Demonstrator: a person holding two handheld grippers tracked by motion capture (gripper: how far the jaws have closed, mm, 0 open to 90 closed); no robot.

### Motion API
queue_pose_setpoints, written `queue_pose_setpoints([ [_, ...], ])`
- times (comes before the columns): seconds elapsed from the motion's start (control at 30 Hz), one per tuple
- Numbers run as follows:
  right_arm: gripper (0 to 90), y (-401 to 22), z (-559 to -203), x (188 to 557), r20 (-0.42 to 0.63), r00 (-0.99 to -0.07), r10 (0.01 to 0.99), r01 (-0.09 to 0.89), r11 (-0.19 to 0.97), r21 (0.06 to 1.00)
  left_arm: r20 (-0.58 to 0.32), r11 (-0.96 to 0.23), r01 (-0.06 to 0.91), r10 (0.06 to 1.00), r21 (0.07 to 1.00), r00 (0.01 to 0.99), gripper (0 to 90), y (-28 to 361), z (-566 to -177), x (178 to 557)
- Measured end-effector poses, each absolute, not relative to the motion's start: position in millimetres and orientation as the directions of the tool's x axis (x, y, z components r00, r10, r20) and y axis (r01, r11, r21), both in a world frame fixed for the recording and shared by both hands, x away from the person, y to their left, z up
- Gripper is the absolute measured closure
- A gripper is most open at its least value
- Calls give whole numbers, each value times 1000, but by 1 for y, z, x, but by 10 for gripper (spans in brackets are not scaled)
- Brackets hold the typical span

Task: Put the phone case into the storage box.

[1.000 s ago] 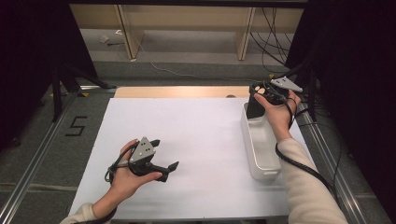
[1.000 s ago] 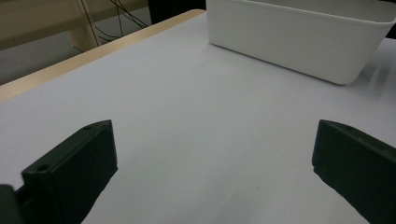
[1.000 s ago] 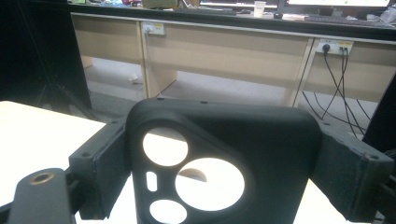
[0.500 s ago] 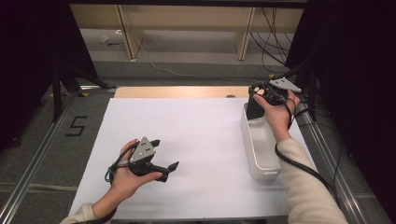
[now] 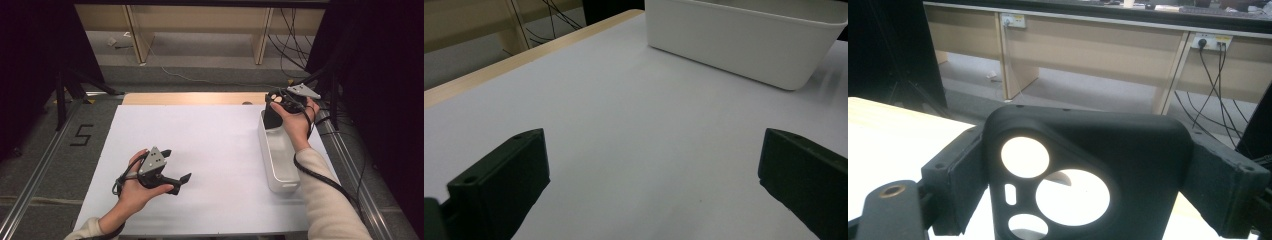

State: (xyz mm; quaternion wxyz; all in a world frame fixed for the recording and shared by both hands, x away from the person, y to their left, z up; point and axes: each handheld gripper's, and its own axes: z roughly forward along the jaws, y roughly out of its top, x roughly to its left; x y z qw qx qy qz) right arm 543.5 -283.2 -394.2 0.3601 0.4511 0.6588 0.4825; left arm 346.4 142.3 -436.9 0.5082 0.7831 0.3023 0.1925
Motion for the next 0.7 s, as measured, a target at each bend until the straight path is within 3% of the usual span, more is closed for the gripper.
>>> queue_pose_setpoints([
  [0.7, 146, -282, -398, 545, -46, -339, 940, 260, 141, 955, -5, -302, 278, 669, 912, 743, 0, 142, -437, 347],
])
